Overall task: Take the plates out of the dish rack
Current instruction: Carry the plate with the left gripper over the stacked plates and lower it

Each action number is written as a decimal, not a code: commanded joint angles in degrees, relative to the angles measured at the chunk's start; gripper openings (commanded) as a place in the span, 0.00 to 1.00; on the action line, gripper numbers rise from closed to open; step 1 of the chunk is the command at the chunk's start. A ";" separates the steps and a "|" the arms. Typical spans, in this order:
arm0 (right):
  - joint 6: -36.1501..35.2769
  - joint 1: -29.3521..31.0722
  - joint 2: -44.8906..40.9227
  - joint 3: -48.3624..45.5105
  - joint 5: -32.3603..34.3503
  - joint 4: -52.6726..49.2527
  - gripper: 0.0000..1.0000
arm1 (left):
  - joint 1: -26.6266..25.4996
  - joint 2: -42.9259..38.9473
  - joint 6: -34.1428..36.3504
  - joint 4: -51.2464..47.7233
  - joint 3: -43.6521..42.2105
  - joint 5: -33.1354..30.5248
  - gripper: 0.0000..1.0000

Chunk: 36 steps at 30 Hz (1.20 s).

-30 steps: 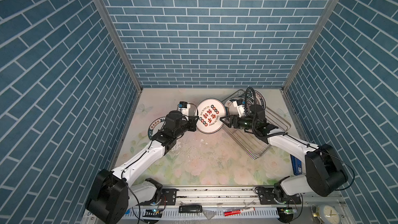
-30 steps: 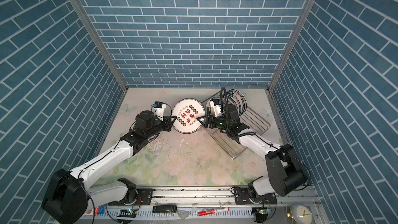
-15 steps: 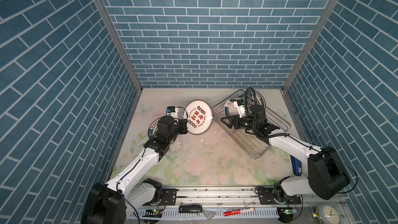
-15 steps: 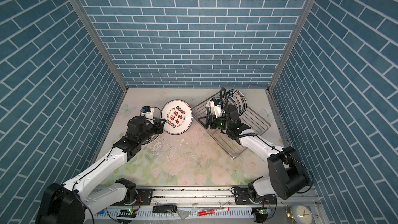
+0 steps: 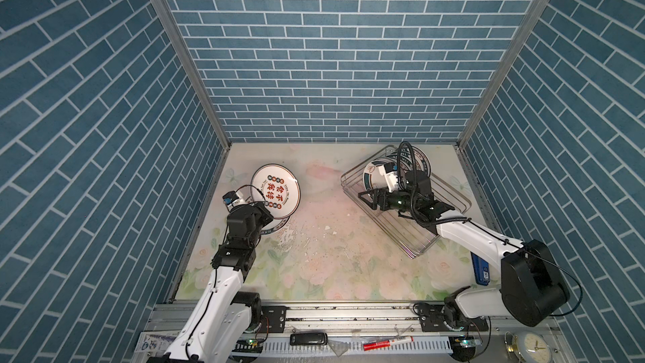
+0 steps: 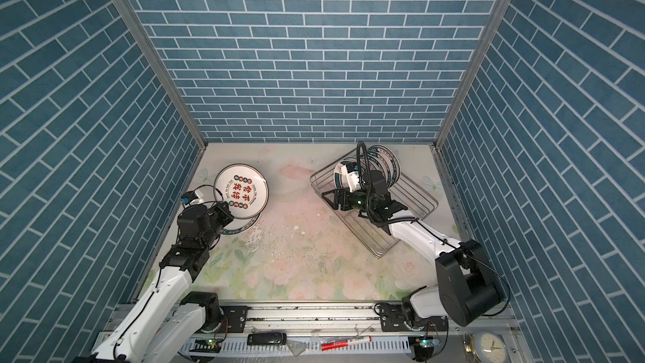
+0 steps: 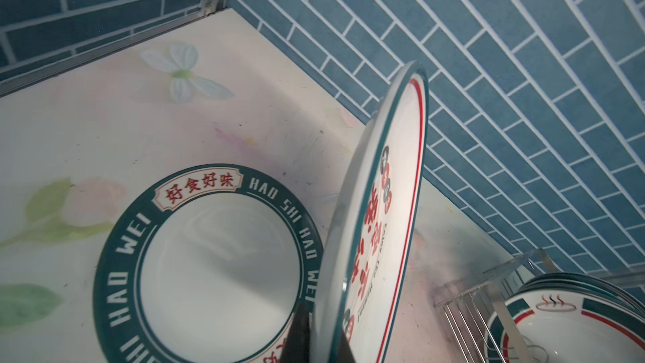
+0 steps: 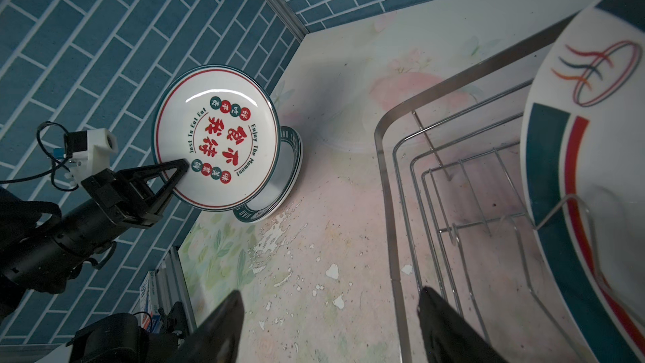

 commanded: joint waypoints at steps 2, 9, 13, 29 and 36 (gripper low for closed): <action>-1.91 0.32 -0.91 3.31 -0.09 -1.07 0.79 | 3.74 -2.37 -5.32 -0.10 -0.49 1.31 0.00; -1.79 0.50 -0.73 3.35 -0.54 -0.97 0.79 | 9.95 -2.93 -9.06 -5.11 -1.20 2.55 0.00; -1.81 0.56 -0.82 3.41 -0.72 -0.93 0.79 | 11.71 -1.43 -9.74 -5.82 -1.03 4.17 0.00; -2.43 0.76 -0.91 3.91 -1.46 -2.04 0.79 | 15.95 8.12 -12.06 -4.30 -1.06 8.54 0.00; -2.52 0.78 -0.86 3.93 -1.67 -1.97 0.79 | 16.65 13.72 -11.74 -2.21 -0.58 10.92 0.03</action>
